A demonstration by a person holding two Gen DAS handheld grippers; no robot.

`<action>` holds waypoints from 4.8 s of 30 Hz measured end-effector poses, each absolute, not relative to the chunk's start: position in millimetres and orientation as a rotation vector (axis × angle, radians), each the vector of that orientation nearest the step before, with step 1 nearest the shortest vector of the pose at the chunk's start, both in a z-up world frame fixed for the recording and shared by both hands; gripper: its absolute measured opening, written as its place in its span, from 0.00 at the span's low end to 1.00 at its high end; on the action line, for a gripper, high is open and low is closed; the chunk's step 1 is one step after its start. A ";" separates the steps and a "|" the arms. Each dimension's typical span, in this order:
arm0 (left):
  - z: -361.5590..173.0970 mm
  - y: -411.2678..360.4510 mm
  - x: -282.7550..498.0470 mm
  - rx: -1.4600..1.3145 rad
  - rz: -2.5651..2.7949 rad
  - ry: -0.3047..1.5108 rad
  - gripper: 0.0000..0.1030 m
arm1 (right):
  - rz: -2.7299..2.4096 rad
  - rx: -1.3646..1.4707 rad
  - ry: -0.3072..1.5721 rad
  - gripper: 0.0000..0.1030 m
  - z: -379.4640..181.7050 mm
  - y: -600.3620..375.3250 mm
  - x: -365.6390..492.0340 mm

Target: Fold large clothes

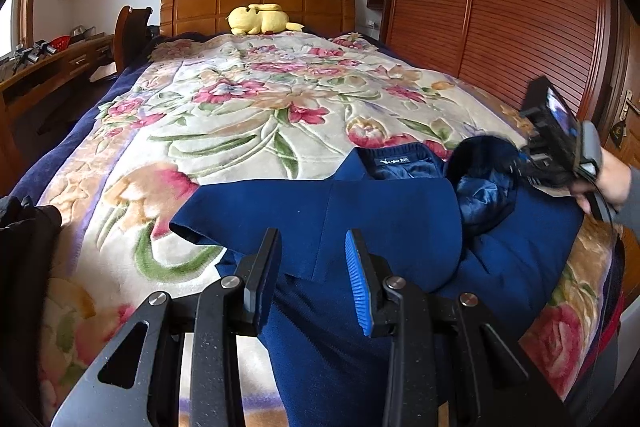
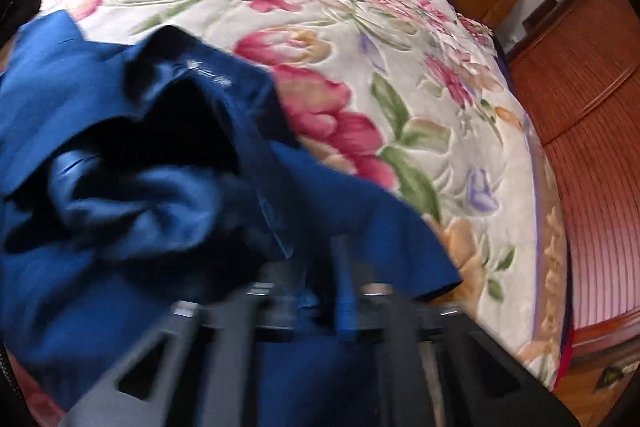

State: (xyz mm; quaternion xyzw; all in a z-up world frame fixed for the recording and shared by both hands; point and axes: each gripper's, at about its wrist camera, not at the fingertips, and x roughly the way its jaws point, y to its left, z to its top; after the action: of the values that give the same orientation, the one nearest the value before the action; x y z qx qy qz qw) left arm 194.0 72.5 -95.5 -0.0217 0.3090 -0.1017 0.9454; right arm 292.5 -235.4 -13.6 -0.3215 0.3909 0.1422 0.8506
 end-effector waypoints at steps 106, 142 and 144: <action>-105.0 72.6 175.9 -0.029 -0.216 0.643 0.33 | 0.557 -0.757 0.673 0.07 -33.2 -137.0 299.4; -77.3 25.3 258.1 0.138 -0.135 0.730 0.33 | 0.330 -0.304 0.682 0.63 -37.8 -333.1 374.0; -83.8 37.2 272.3 0.155 -0.111 0.767 0.33 | 0.352 -0.290 0.715 0.63 -43.1 -334.5 383.2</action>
State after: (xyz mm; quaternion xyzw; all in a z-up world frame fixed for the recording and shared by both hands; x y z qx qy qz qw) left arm 272.3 37.2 -83.8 0.0755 0.3738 -0.0538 0.9229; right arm 383.2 -334.5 -43.1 -0.1409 0.3467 0.1708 0.9115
